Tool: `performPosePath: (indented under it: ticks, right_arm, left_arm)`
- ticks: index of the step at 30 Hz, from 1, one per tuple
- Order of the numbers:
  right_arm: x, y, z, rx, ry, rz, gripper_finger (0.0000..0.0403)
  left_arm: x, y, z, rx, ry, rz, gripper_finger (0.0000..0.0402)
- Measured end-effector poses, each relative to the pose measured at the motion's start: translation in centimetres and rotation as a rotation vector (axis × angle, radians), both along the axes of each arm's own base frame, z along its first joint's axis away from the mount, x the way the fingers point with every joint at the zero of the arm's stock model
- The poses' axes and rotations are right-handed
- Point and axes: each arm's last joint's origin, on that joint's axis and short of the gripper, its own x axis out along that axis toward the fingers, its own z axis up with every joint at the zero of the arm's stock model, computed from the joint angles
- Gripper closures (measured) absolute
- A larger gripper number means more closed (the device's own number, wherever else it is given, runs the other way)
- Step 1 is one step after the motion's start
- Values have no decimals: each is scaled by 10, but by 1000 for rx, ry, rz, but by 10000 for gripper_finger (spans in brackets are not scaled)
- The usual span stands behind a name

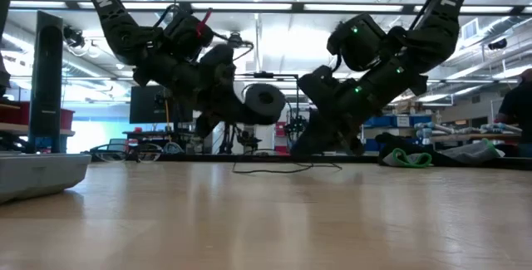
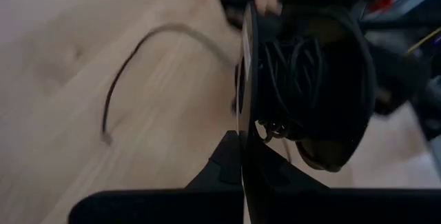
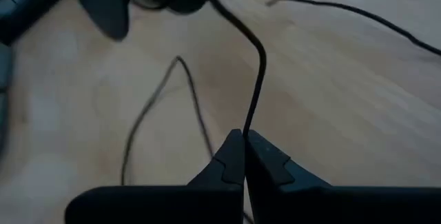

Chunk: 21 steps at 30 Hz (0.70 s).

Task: Coil cords
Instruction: Coil the black wire onto the black spool

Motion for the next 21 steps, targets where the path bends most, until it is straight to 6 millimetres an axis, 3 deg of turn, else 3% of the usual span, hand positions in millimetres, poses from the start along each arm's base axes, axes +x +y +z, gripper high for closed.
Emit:
performPosePath:
  ticks: [12, 21]
  right_arm:
    - [9, 17, 9, 25, -91, 20, 403]
    - [30, 20, 31, 4, -162, 71, 403]
  left_arm:
    - [8, 6, 21, 52, -222, 99, 401]
    - [8, 7, 20, 202, -168, 314, 401]
